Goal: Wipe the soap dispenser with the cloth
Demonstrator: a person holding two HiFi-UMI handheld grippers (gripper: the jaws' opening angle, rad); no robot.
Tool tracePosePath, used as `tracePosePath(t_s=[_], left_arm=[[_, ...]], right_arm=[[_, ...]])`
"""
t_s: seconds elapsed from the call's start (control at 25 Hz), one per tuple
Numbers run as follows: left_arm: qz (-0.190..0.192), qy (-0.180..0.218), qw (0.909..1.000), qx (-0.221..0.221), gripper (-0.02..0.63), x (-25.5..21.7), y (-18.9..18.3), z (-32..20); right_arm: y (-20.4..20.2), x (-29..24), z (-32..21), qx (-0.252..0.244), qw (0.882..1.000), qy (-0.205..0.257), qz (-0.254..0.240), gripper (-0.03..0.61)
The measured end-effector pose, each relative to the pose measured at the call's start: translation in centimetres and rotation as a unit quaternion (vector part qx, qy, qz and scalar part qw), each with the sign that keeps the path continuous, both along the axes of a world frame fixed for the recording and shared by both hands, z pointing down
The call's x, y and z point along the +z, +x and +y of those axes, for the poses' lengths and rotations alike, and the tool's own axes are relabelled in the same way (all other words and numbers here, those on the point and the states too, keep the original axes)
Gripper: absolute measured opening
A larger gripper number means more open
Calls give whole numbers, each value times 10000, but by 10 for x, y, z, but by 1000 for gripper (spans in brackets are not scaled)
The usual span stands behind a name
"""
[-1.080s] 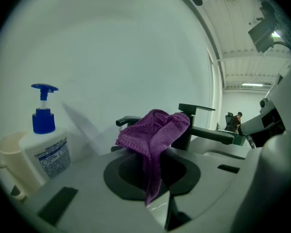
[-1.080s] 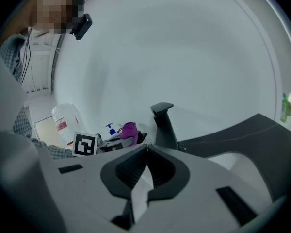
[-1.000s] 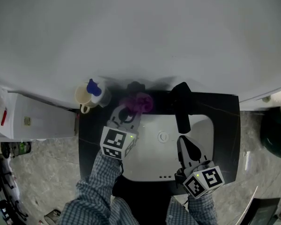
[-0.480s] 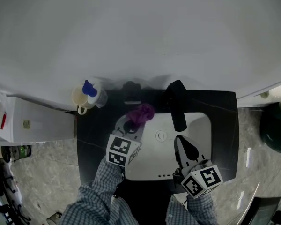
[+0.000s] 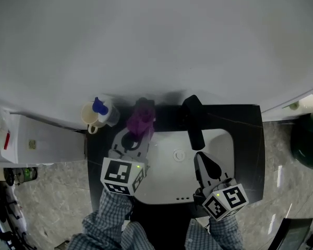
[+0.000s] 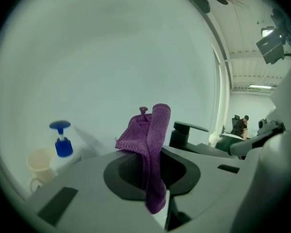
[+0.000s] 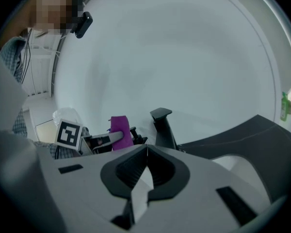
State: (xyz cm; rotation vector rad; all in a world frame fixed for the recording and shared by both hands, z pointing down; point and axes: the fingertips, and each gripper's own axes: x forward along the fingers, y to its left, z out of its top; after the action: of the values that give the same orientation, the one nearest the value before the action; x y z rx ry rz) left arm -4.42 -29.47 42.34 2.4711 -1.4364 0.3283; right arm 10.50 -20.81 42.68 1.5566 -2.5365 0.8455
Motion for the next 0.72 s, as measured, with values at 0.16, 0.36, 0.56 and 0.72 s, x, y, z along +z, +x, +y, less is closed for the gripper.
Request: tracePosePath(t_s=[0.16,0.36,0.56,0.72], left_arm=[[-264,238,9990,-286,57,-16,-11,-25],[-127,-32,9999,4,57,1,13,-30],[-7,-373,9990,229,57,34,38,-37],[115,-390,9987,304,57,53,42,-44]], right_arm=[[-1,3,2,-17,10000,-48,-4,18],[1,8,4,-6,9999,-110,-1,18],[5,12,6,63,9998,-160,27,18],[6,14,8,58,9998,-186,45,18]])
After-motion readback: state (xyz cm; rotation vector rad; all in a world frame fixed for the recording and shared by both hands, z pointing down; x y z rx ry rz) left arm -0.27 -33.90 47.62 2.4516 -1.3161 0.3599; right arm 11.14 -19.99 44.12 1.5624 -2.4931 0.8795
